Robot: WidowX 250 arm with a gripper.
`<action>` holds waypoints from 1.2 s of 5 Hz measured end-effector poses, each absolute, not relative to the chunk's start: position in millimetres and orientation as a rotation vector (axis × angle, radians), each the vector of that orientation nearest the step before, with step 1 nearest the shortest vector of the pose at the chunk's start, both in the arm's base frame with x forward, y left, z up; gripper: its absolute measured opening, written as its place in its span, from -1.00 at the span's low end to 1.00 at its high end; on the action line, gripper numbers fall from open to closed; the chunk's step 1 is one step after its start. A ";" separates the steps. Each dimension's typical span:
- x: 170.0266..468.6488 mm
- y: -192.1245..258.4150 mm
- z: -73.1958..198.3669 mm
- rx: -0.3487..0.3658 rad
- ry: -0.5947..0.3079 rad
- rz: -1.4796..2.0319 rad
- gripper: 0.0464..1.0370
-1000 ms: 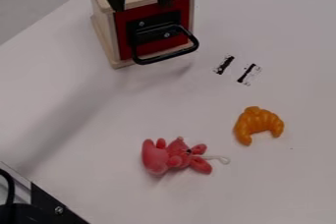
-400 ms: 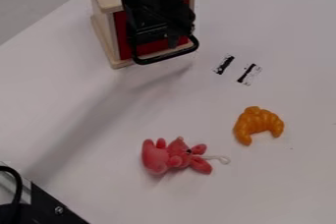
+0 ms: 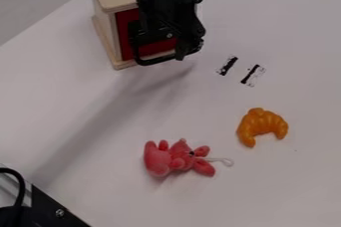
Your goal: Oppen the drawer
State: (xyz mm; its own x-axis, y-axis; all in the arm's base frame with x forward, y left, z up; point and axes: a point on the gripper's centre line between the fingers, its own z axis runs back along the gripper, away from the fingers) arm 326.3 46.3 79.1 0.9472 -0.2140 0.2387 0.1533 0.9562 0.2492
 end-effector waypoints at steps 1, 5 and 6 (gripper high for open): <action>338.2 48.9 70.7 0.209 -0.202 -0.197 0.90; 333.0 54.4 37.1 0.199 -0.087 -0.261 0.80; 329.1 49.8 29.9 0.177 -0.086 -0.307 0.26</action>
State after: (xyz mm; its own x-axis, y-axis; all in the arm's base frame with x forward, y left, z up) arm 329.1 49.8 29.9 0.9497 -0.3078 0.0573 0.2928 0.9379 0.1859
